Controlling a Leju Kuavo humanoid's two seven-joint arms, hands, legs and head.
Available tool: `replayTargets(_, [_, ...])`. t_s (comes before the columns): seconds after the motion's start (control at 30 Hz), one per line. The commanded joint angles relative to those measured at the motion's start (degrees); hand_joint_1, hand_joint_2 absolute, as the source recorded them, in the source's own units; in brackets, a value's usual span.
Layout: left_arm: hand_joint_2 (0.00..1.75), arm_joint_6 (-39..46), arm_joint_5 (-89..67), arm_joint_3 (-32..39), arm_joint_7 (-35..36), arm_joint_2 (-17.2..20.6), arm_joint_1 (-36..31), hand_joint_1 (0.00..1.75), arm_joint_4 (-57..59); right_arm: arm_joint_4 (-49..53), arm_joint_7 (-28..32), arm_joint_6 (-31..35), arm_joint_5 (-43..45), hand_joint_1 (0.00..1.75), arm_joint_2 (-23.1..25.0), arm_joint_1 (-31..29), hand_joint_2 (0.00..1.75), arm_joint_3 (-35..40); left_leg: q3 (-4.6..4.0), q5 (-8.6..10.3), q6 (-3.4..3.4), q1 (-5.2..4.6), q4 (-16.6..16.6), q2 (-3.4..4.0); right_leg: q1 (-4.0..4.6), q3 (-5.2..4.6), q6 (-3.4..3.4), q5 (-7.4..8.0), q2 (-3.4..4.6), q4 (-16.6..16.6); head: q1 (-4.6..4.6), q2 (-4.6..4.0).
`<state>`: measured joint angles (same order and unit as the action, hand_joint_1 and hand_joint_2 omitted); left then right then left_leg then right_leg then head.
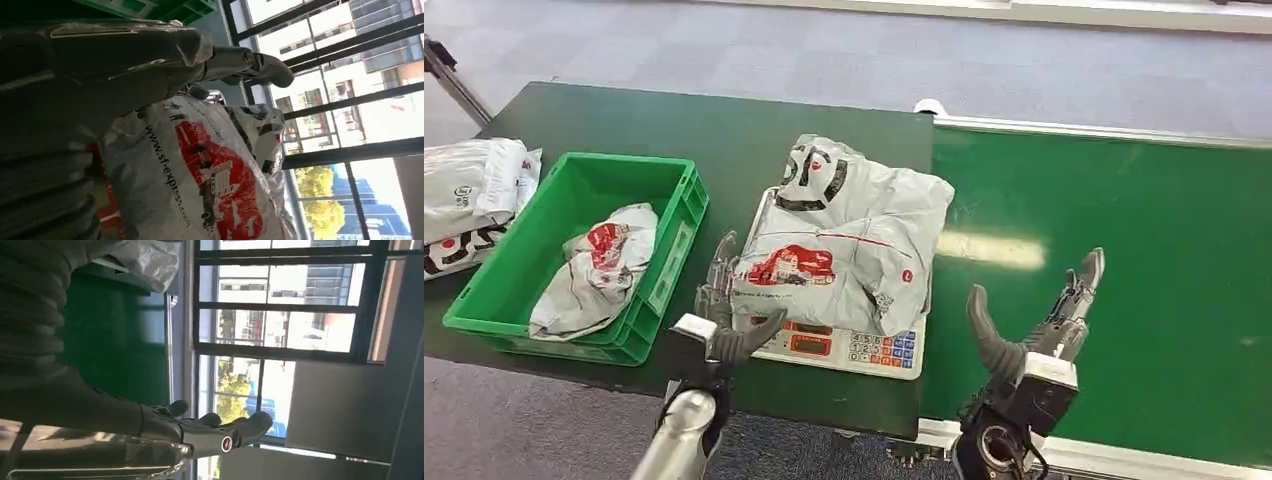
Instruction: Moved the parcel from conveyor to table for the left to box.
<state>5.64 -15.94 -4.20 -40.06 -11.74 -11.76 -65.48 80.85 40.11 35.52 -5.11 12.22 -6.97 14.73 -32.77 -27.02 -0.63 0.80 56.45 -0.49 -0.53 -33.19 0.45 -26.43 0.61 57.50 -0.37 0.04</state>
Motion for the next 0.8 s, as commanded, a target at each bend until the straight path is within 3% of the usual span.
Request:
replayTargets(0.03, [1.75, 2.6, -13.7, -5.1, 6.6, 2.6, -13.4, 0.00, 16.0, 2.3, -0.1, -0.4, 0.5, 0.00, 0.1, 2.1, 1.75, -4.7, 0.00, 0.08, 0.03, -0.01, 0.0, -0.32, 0.01, 0.12, -0.02, -0.02, -0.34, 0.0, -0.02, 0.00])
replayTargets(0.27, [1.75, 2.1, -19.1, -7.4, 10.5, 2.9, -19.1, 0.00, 19.2, 0.8, -0.1, -1.3, 0.3, 0.00, 0.6, 1.8, 1.75, -4.7, 0.02, 0.06, 0.04, 0.00, 0.0, -0.21, 0.02, 0.12, -0.02, -0.01, -0.27, 0.0, 0.00, 0.00])
replayTargets(0.6, [1.75, -0.1, -25.4, -12.7, 13.6, 3.1, -18.1, 0.00, 18.8, 0.1, -0.1, -1.5, 0.7, 0.00, 0.6, 1.8, 1.75, -4.9, 0.11, 0.02, 0.05, -0.01, -0.1, -0.10, 0.01, 0.18, 0.00, 0.00, -0.15, -0.1, 0.00, 0.00])
replayTargets(0.63, [1.75, -0.9, -26.0, -13.5, 14.0, 3.2, -17.8, 0.21, 18.9, 0.1, -0.1, -1.8, 0.9, 0.00, 0.6, 1.9, 1.75, -5.1, 0.11, 0.02, 0.04, -0.03, -0.1, -0.07, -0.01, 0.16, 0.00, 0.00, -0.10, -0.1, -0.02, 0.00])
replayTargets(0.67, [1.75, -1.1, -26.1, -13.8, 14.0, 3.2, -17.2, 1.43, 18.8, 0.1, -0.1, -1.8, 0.8, 0.00, 0.5, 2.0, 1.75, -5.3, 0.07, 0.01, 0.03, -0.01, -0.1, -0.08, 0.00, 0.12, 0.00, 0.00, -0.09, -0.1, -0.02, 0.00])
replayTargets(0.7, [1.75, -1.1, -26.4, -14.0, 14.1, 3.2, -17.1, 1.52, 18.7, 0.3, -0.1, -1.9, 0.7, 0.00, 0.6, 2.1, 1.75, -5.4, 0.12, 0.02, 0.05, -0.02, -0.1, -0.09, 0.00, 0.19, 0.00, 0.00, -0.13, -0.1, -0.02, 0.00])
replayTargets(0.73, [1.75, -1.8, -28.0, -15.2, 15.5, 3.6, -16.9, 1.73, 19.2, 0.4, -0.1, -2.4, 0.8, 0.00, 0.6, 2.2, 1.75, -5.7, 0.10, 0.02, 0.04, -0.02, -0.1, -0.10, 0.00, 0.16, 0.00, 0.00, -0.11, -0.1, -0.02, 0.00])
replayTargets(0.8, [1.75, -1.9, -28.3, -15.5, 15.7, 3.6, -16.8, 1.71, 19.3, 0.4, -0.1, -2.5, 0.8, 0.00, 0.7, 2.2, 1.75, -5.8, 0.12, 0.02, 0.04, -0.03, -0.1, -0.09, -0.01, 0.18, -0.01, 0.00, -0.10, -0.1, -0.02, 0.00])
